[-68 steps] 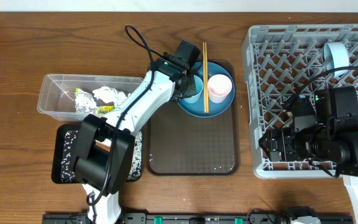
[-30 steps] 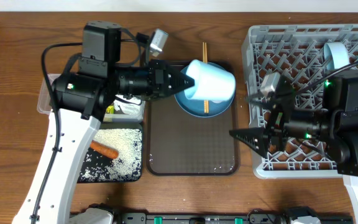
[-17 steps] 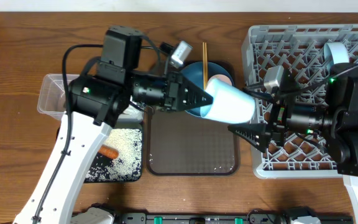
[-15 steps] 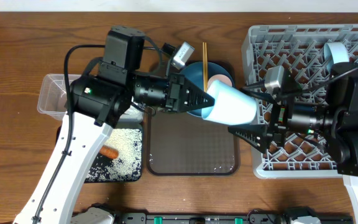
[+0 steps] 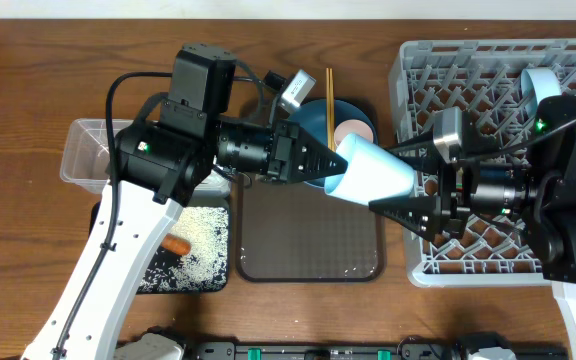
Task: Sort waste into correct bins and load items into the dishwasher rack
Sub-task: 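Pass the cup from the left gripper to the right gripper, then carry the cup with the right gripper into the dish rack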
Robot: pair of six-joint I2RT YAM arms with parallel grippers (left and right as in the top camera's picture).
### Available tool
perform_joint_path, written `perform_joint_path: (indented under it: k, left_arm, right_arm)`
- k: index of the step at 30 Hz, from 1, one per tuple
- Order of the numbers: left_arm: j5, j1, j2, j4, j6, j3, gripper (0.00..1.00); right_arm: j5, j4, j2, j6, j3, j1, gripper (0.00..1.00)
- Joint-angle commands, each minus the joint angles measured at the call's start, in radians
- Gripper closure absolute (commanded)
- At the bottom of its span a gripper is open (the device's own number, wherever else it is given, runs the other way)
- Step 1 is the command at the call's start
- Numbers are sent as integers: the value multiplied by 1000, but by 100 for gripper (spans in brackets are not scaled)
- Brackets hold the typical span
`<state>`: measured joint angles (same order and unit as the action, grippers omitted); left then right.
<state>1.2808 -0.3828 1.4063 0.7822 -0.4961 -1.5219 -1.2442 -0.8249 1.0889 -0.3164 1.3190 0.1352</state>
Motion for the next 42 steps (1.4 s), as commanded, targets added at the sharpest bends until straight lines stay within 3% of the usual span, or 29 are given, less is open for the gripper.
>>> perform_joint_path:
  k: [1,4,7,12,17,23,30,31,33,35,38,42]
  left_arm:
    - [17,-3,0,-1,18,-5,93]
    - [17,-3,0,8,24,-5,92]
    - [-6,-3,0,56,65,-5,92]
    - [-117,-3,0,180,116,-4,90]
    - [-135,-3,0,235,164,-4,88]
    - [-308,-2,0,234,163,-4,76]
    - [-653,2,0,259,163,-4,73]
    - [-690,2,0,269,163,-4,70]
    - [-753,2,0,292,163,-4,53]
    - [-790,2,0,309,163,-4,46]
    - [-804,2,0,327,163,-4,45]
    - [-803,2,0,330,163,-4,39]
  right_arm:
    - [-41,0,-5,17,5,-5,41]
    - [-16,5,-5,17,5,-5,57]
    - [-1,6,-5,17,5,-5,62]
    - [-1,22,-5,18,5,-16,63]
    - [11,43,-5,49,5,-41,64]
    - [71,34,-5,66,5,-50,67]
    - [442,-49,-5,190,5,-64,69]
    - [534,-60,-5,232,5,-70,69]
    - [791,-92,-4,346,5,-85,70]
    - [985,-125,-4,383,5,-100,71]
    - [1183,-158,-2,385,5,-124,73]
    - [1231,-159,30,428,5,-166,74]
